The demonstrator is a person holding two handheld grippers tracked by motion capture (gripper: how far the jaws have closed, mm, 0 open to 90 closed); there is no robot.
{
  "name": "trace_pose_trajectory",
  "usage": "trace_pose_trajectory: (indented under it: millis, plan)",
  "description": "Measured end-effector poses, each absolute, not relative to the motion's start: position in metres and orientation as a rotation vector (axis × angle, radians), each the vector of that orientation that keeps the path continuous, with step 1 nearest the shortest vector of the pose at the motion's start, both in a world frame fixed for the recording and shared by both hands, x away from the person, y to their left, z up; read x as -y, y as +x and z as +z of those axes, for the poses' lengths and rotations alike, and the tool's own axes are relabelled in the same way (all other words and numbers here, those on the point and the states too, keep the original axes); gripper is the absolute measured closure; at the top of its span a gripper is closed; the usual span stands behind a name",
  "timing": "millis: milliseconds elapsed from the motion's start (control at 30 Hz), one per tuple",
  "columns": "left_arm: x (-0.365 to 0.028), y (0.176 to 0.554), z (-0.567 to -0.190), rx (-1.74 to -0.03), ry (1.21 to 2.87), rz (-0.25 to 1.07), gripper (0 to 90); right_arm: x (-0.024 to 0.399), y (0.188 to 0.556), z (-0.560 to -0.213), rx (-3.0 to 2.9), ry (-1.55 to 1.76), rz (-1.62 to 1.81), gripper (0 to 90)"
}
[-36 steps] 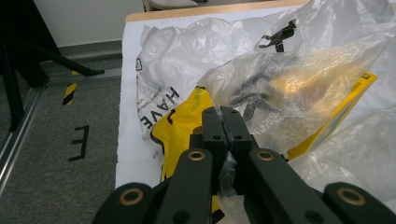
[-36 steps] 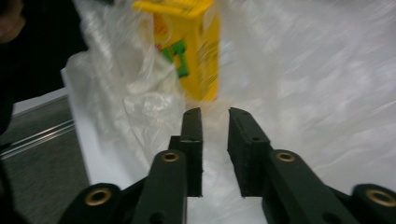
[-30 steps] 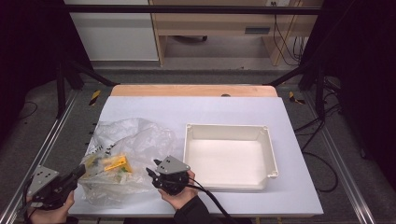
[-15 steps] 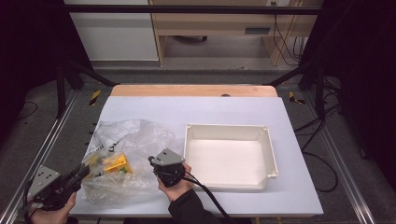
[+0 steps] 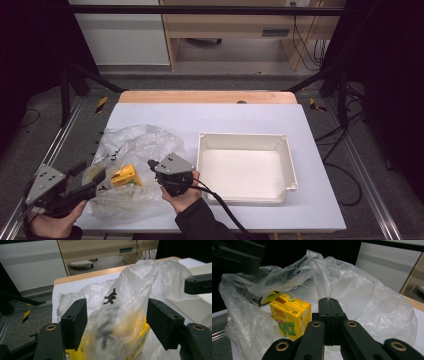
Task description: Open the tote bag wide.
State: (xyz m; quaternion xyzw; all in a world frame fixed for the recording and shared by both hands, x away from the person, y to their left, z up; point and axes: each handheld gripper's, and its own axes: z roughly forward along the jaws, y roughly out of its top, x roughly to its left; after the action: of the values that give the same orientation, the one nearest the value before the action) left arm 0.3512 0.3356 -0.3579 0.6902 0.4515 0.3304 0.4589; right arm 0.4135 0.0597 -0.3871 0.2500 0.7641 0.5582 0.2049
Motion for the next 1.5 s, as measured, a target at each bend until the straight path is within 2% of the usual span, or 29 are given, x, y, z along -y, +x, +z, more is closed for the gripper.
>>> trace_pose_trajectory:
  millis: [200, 300, 500, 533, 600, 667, 800, 867, 1000, 1067, 1133, 1233, 1367, 1500]
  plan:
    - [-0.311, 0.369, -0.362, -1.1, 1.809, 0.837, 32.0, -0.064, 0.413, -0.381, -2.125, 0.674, 1.57, 90.0]
    - [-0.307, 0.379, -0.368, -1.133, 1.841, 0.841, 35.8, -0.065, 0.413, -0.377, -2.122, 0.665, 1.585, 90.0]
    - [-0.317, 0.389, -0.372, -1.182, 1.825, 0.867, 80.0, -0.065, 0.411, -0.377, -2.147, 0.628, 1.577, 88.6]
    - [-0.319, 0.39, -0.372, -1.185, 1.825, 0.875, 88.2, -0.064, 0.411, -0.379, -2.152, 0.627, 1.577, 73.8]
    - [-0.323, 0.392, -0.372, -1.2, 1.822, 0.872, 89.7, -0.061, 0.408, -0.38, -2.151, 0.621, 1.574, 66.3]
    - [-0.326, 0.394, -0.374, -1.215, 1.819, 0.872, 89.9, -0.059, 0.405, -0.38, -2.144, 0.611, 1.569, 63.6]
    - [-0.332, 0.398, -0.376, -1.248, 1.811, 0.85, 90.0, -0.051, 0.394, -0.384, -2.177, 0.592, 1.607, 63.6]
    - [-0.334, 0.4, -0.378, -1.259, 1.805, 0.844, 90.0, -0.054, 0.391, -0.392, -2.24, 0.585, 1.626, 63.0]
    - [-0.338, 0.402, -0.378, -1.272, 1.801, 0.824, 90.0, -0.069, 0.39, -0.423, -2.367, 0.598, 1.59, 54.0]
    - [-0.342, 0.404, -0.378, -1.282, 1.792, 0.807, 90.0, -0.074, 0.392, -0.436, -2.413, 0.618, 1.566, 53.1]
    - [-0.346, 0.408, -0.379, -1.289, 1.782, 0.787, 90.0, -0.079, 0.393, -0.448, -2.454, 0.621, 1.534, 54.8]
    - [-0.35, 0.415, -0.382, -1.304, 1.783, 0.766, 90.0, -0.084, 0.395, -0.459, -2.517, 0.612, 1.479, 68.6]
    - [-0.353, 0.426, -0.388, -1.336, 1.793, 0.742, 90.0, -0.089, 0.394, -0.469, -2.593, 0.611, 1.424, 82.8]
    - [-0.355, 0.437, -0.398, -1.349, 1.818, 0.72, 90.0, -0.091, 0.393, -0.475, -2.634, 0.607, 1.39, 88.1]
